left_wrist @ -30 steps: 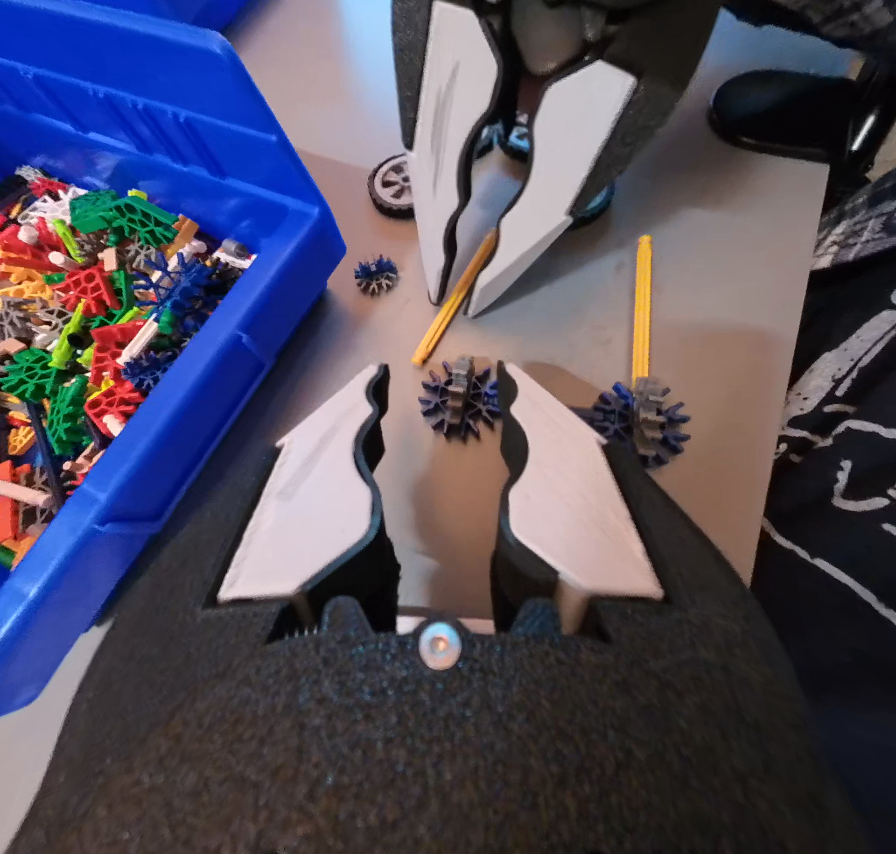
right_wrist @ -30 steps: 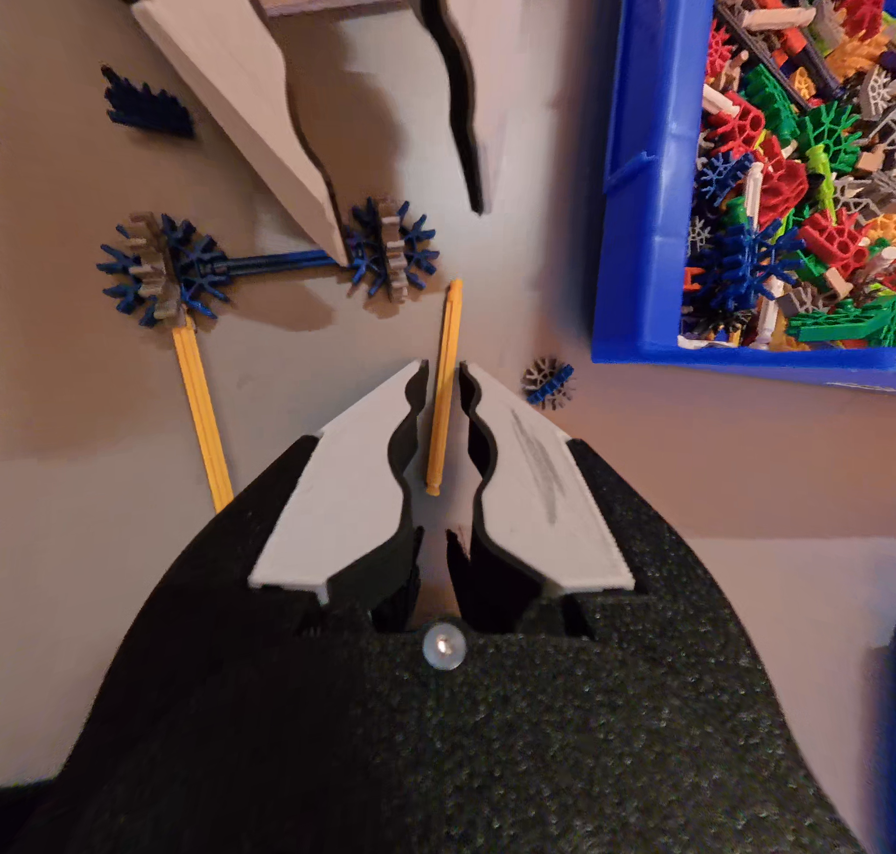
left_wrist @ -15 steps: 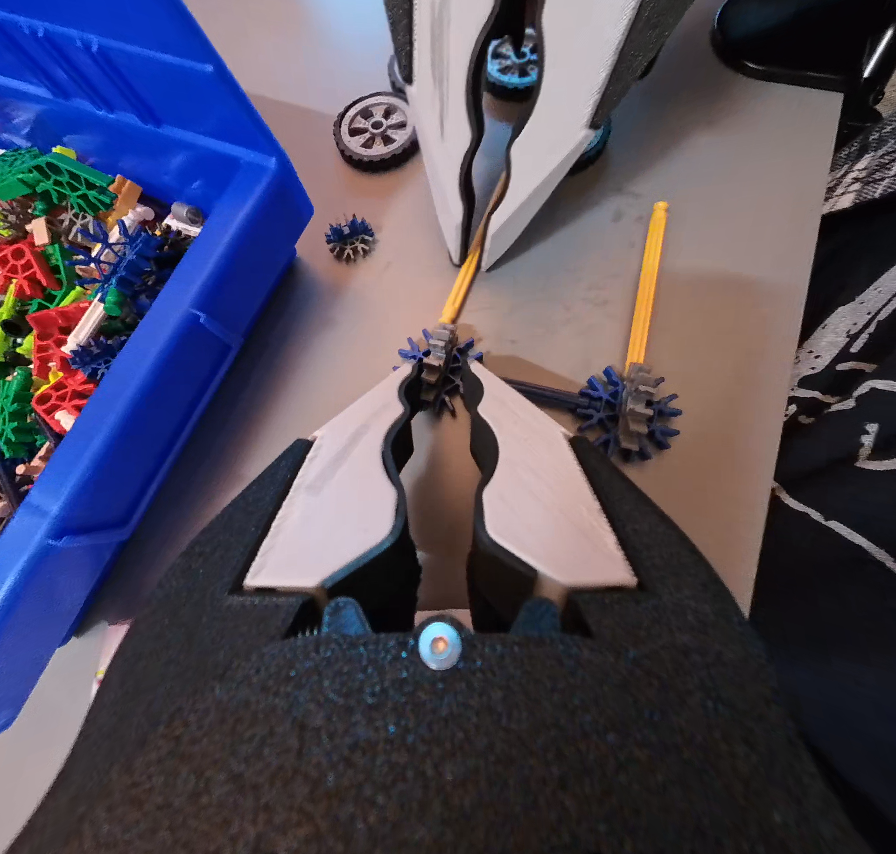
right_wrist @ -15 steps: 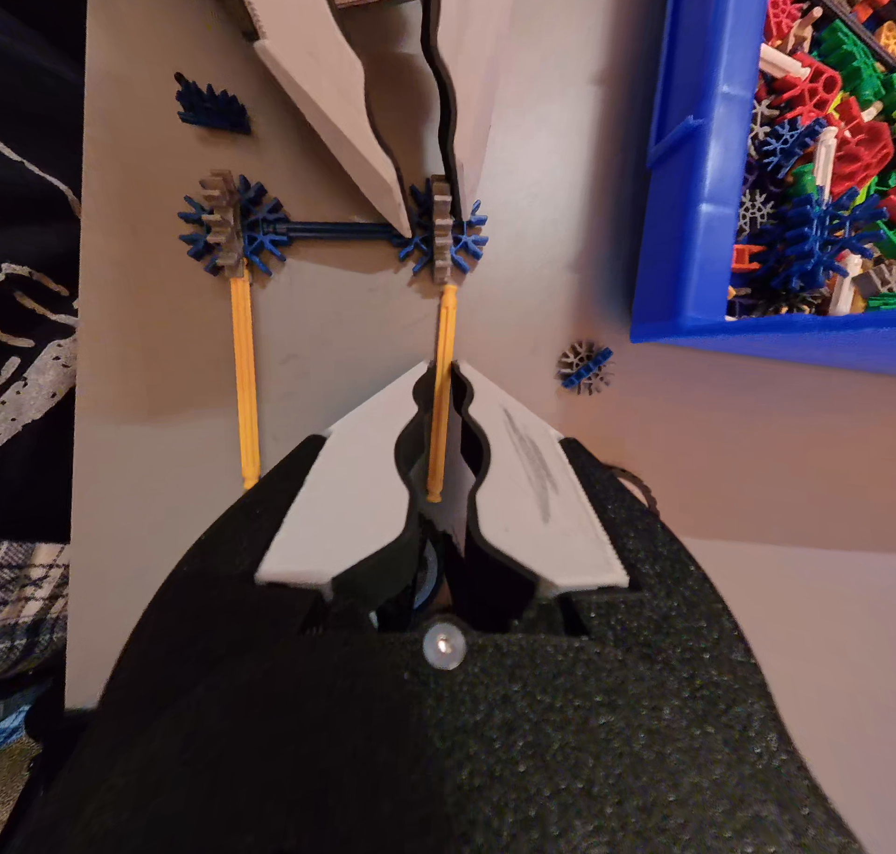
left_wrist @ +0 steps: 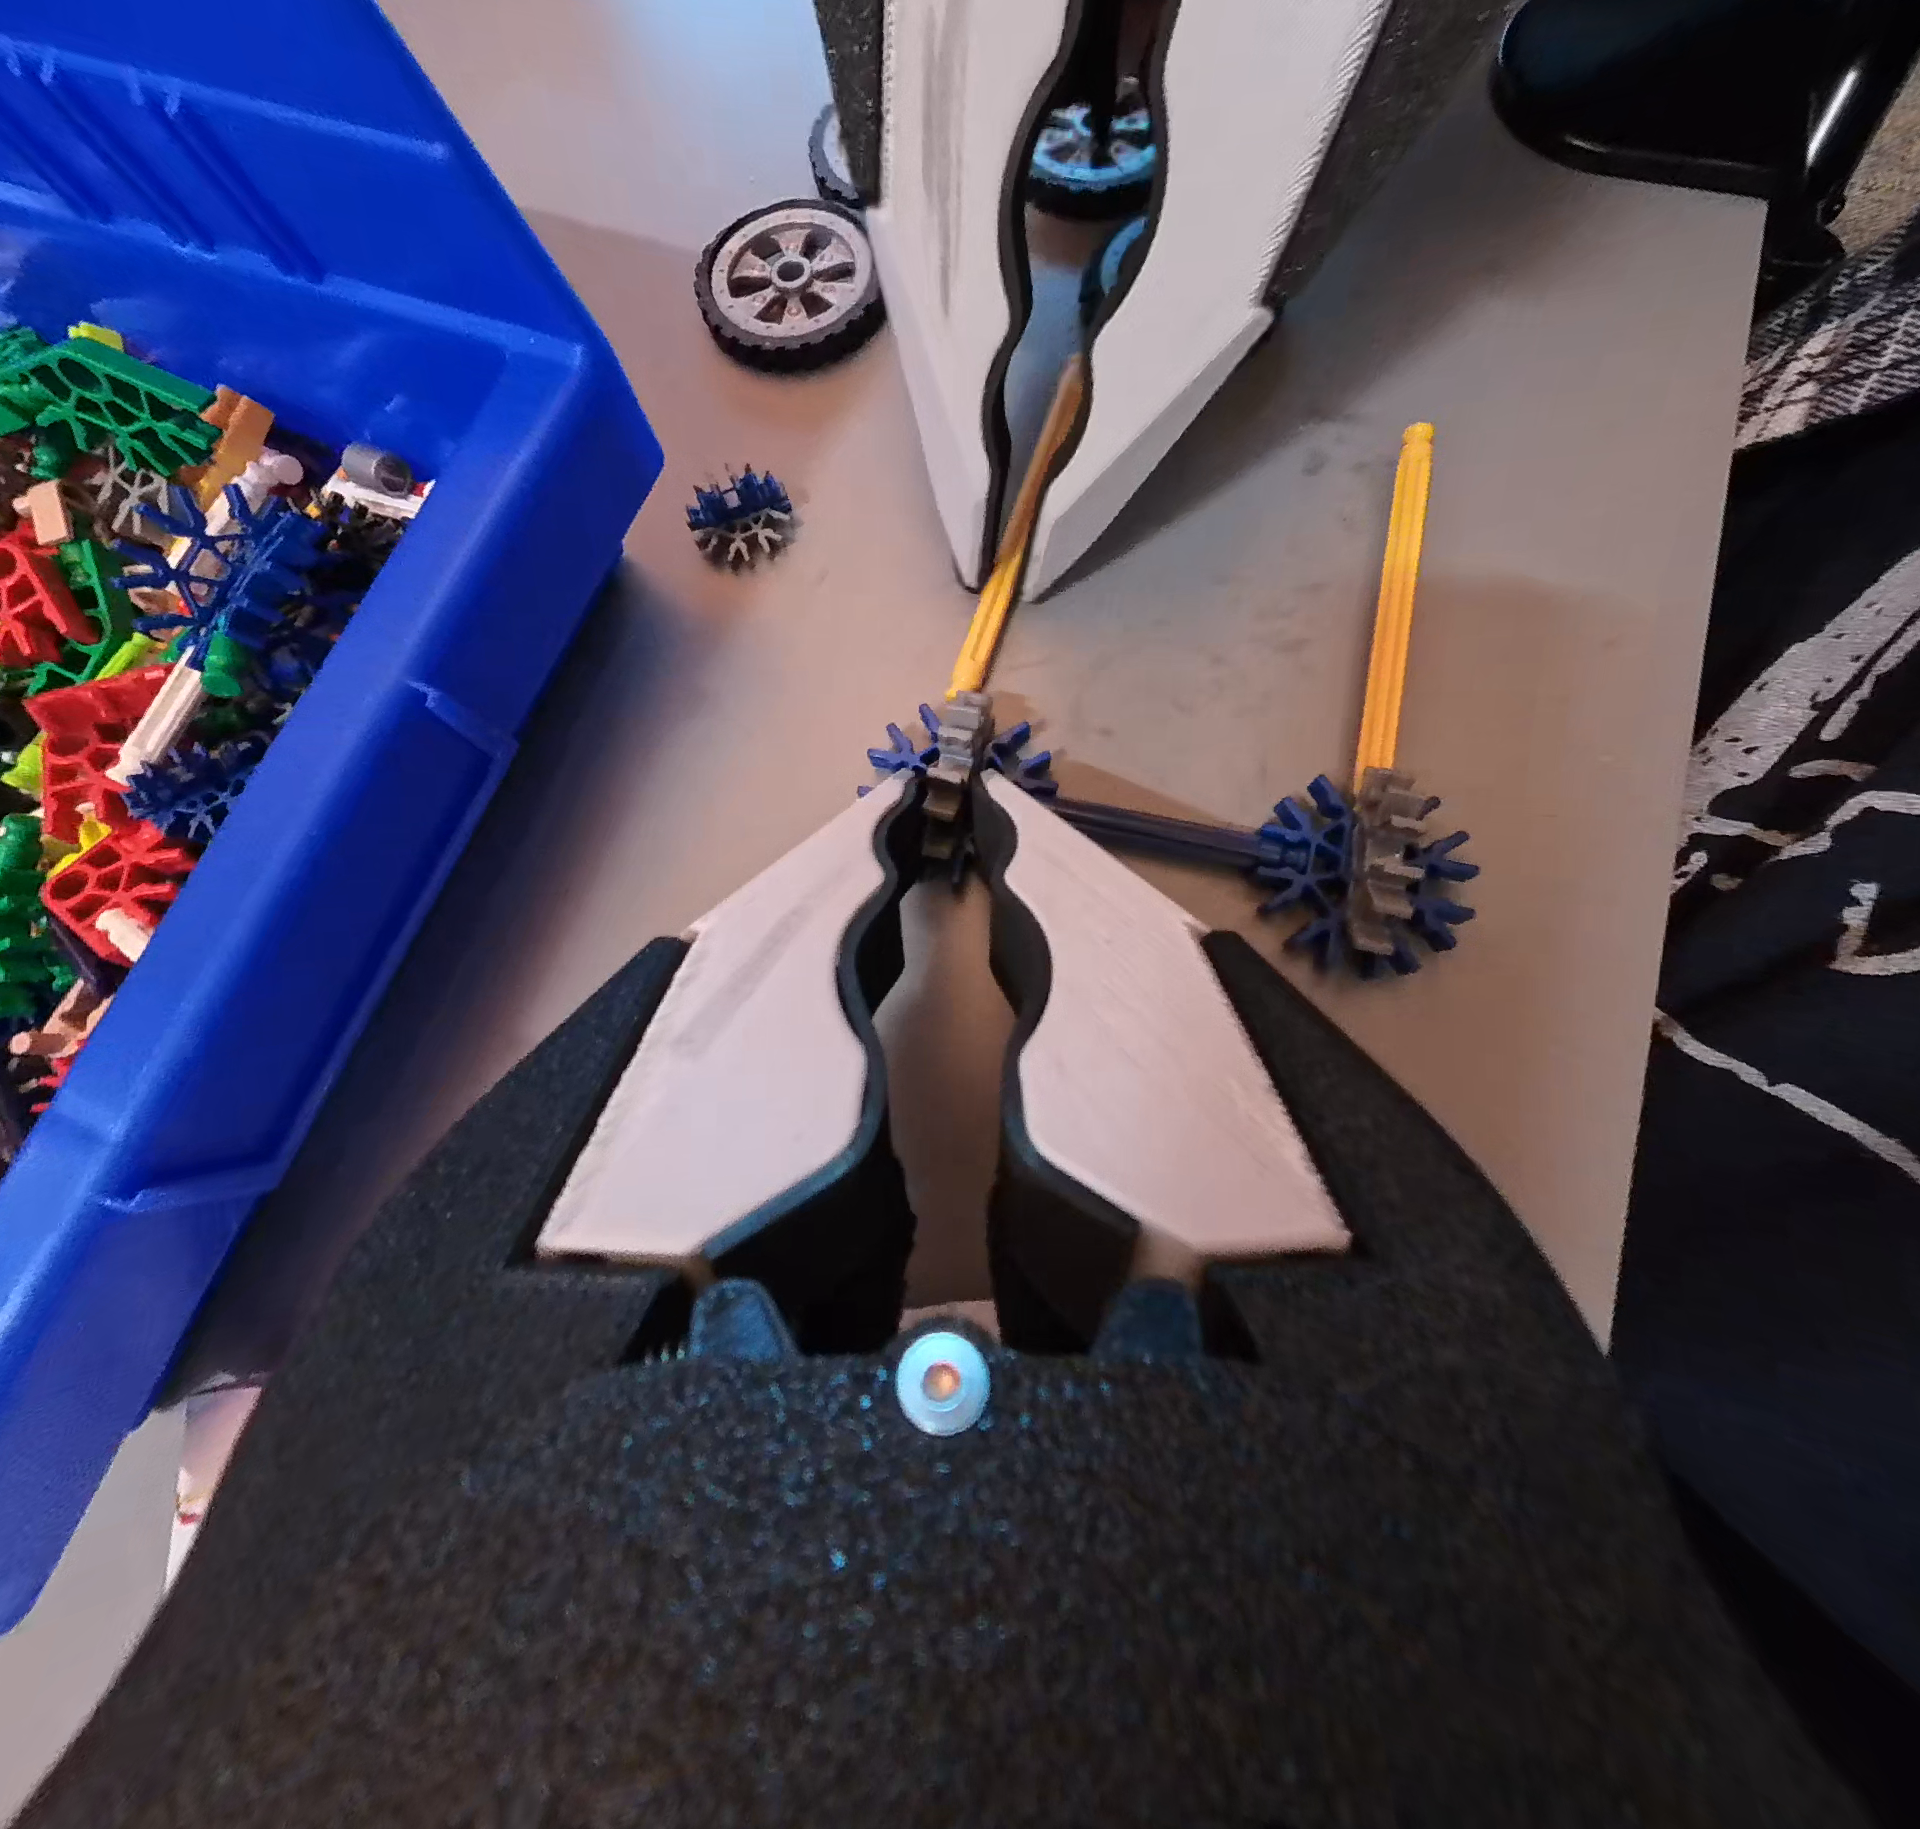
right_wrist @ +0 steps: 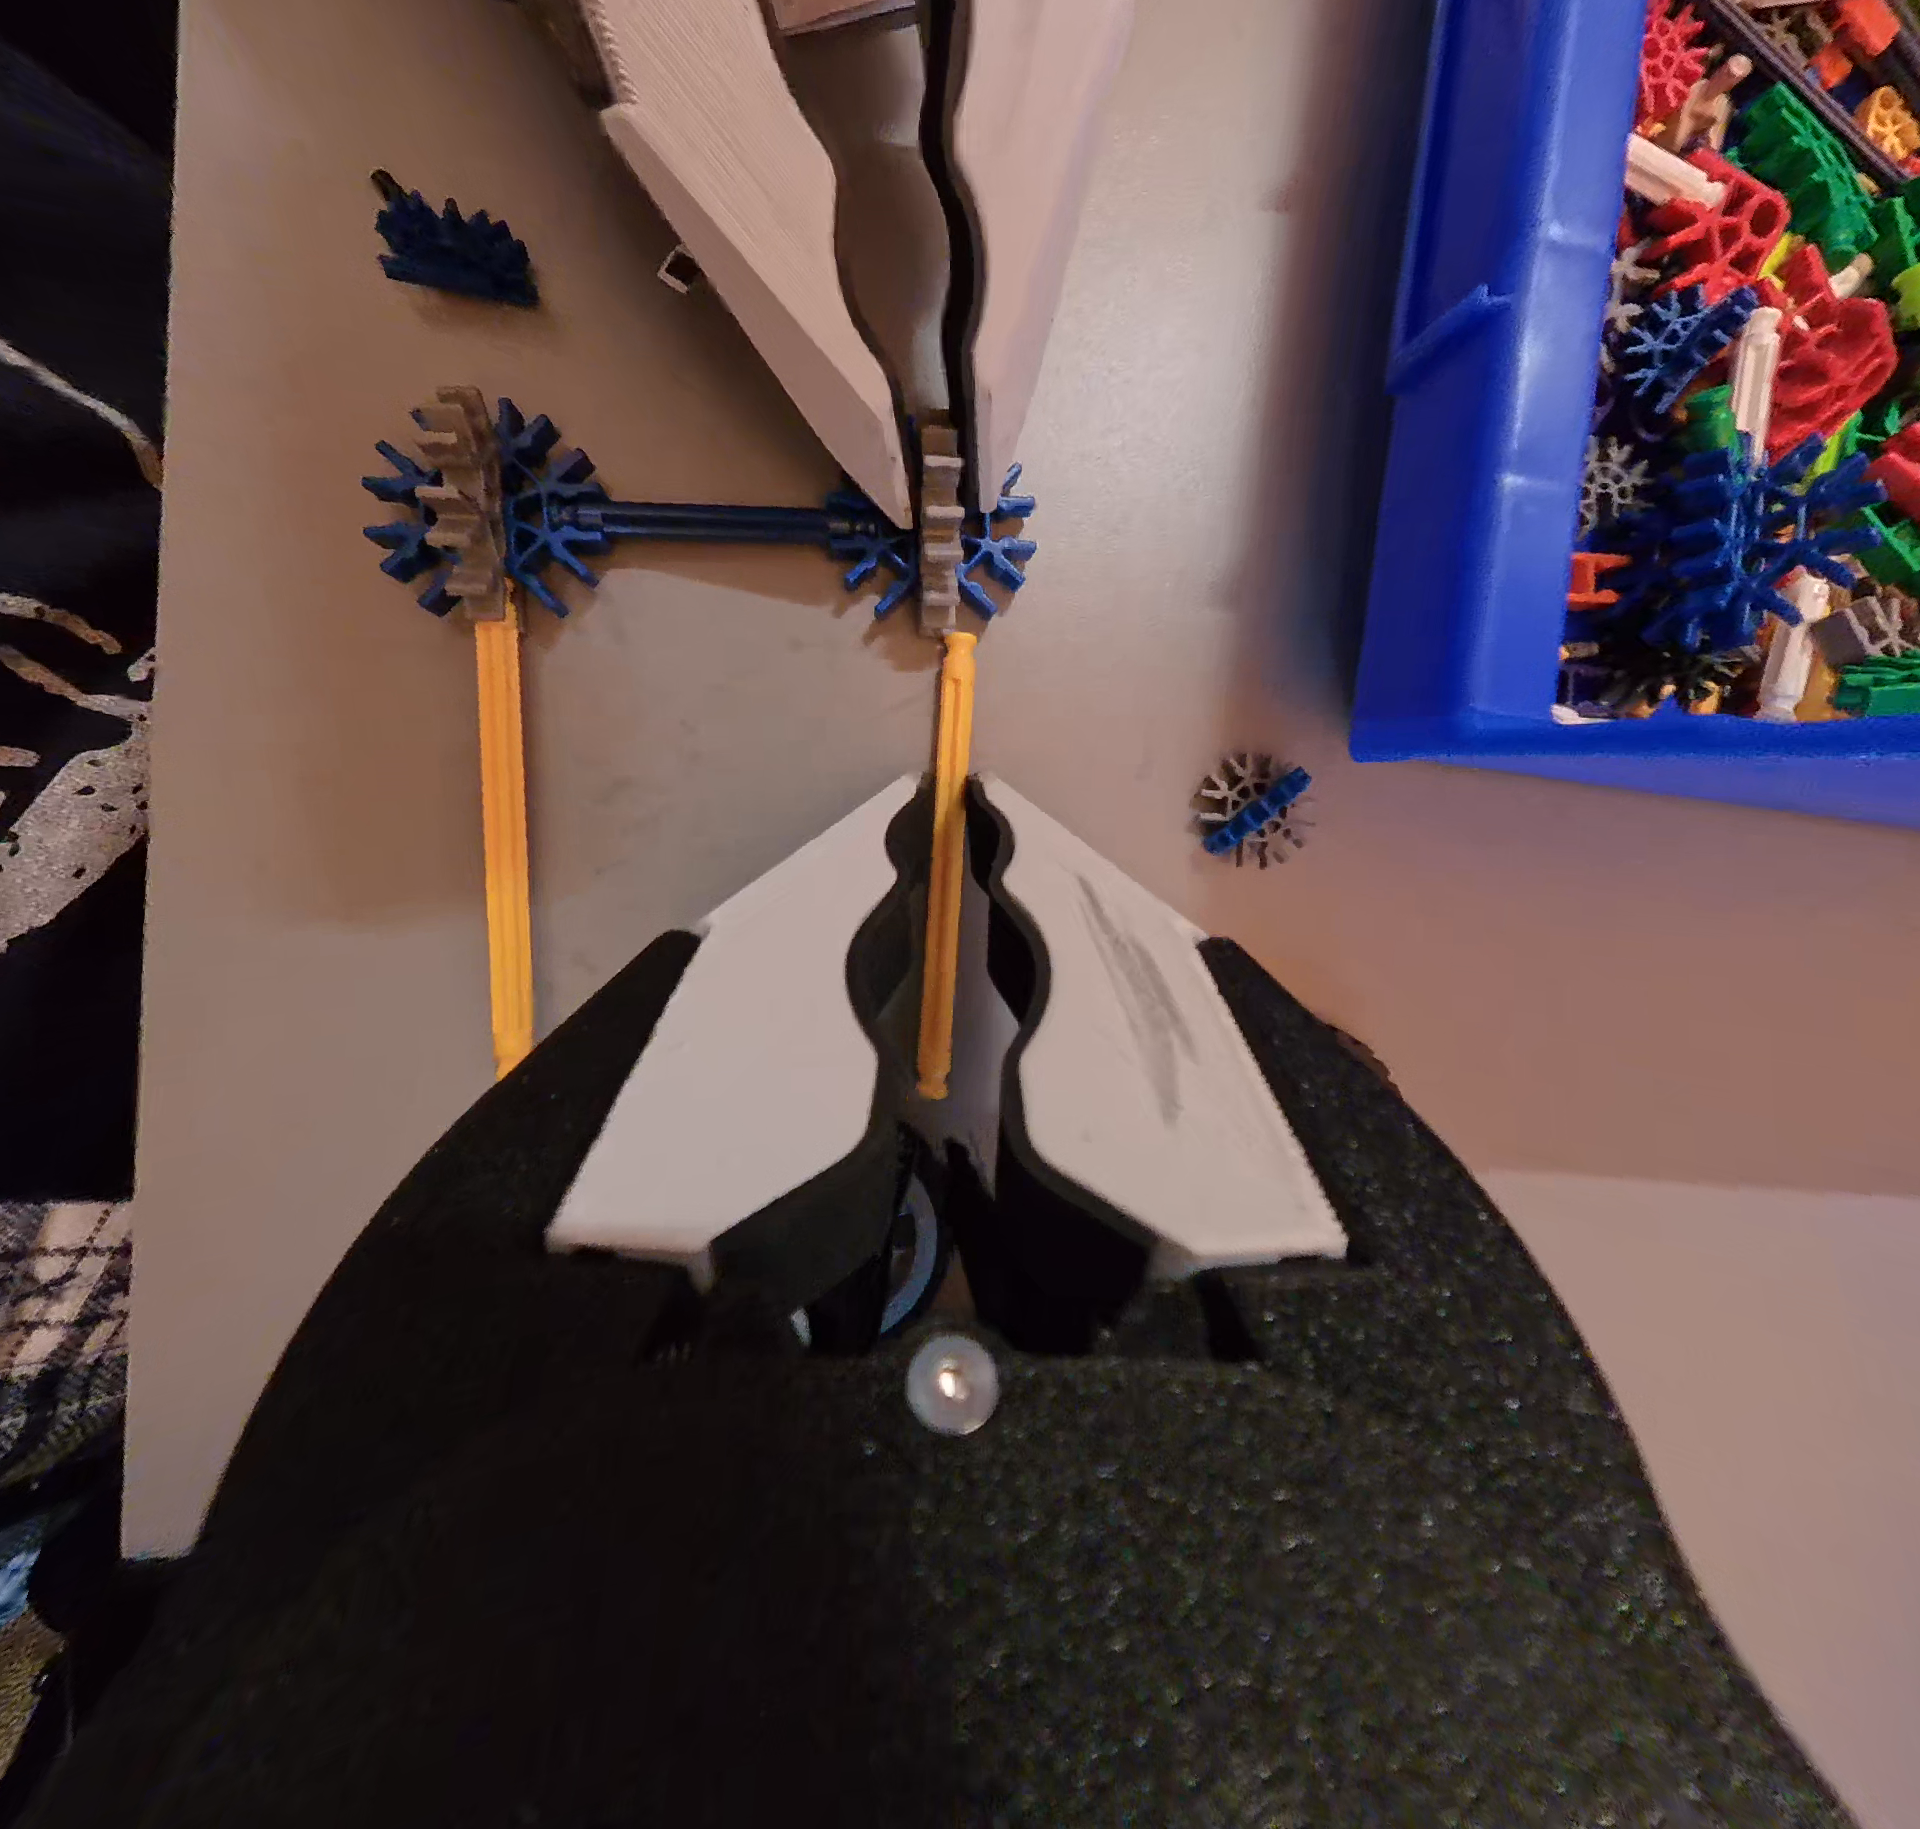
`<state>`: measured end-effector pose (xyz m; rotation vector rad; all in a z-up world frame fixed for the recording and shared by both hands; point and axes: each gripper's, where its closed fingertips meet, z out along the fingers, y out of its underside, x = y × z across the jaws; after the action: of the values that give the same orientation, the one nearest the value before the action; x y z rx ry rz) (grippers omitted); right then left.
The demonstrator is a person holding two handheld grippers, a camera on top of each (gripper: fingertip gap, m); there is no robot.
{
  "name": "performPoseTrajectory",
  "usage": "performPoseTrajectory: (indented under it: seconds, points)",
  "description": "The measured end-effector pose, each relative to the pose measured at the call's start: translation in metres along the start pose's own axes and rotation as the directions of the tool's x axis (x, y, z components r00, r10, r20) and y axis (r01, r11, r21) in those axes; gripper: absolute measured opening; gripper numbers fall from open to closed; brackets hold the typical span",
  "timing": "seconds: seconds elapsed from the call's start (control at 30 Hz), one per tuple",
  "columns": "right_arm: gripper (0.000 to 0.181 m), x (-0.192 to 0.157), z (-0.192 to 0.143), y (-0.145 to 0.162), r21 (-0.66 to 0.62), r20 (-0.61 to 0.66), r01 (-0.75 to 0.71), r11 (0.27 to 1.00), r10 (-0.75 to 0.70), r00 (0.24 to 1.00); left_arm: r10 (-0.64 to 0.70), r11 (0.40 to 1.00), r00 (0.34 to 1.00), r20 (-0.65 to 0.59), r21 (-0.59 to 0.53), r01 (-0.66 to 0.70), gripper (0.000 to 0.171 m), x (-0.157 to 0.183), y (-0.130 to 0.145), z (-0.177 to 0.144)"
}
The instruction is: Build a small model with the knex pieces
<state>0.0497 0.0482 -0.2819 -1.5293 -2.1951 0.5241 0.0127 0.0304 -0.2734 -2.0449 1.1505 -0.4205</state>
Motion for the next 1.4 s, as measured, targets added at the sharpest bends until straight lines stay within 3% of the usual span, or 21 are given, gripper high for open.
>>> performPoseTrajectory:
  seconds: [0.43,0.63,1.4]
  points:
    - [0.006,-0.003,0.001,-0.003,0.013,0.014,0.012,1.000,-0.012,1.000,0.014,1.000,1.000,-0.004,0.003,-0.014,0.007,-0.001,-0.002,0.002]
    - [0.022,-0.003,0.002,-0.009,0.038,0.018,-0.008,0.999,0.007,1.000,0.020,1.000,1.000,-0.008,0.002,-0.020,0.007,-0.001,-0.002,0.003]
    - [0.016,-0.002,0.013,-0.022,0.124,0.057,-0.075,0.989,0.069,0.996,0.050,0.999,0.999,-0.003,0.007,-0.050,0.007,0.000,-0.004,0.005]
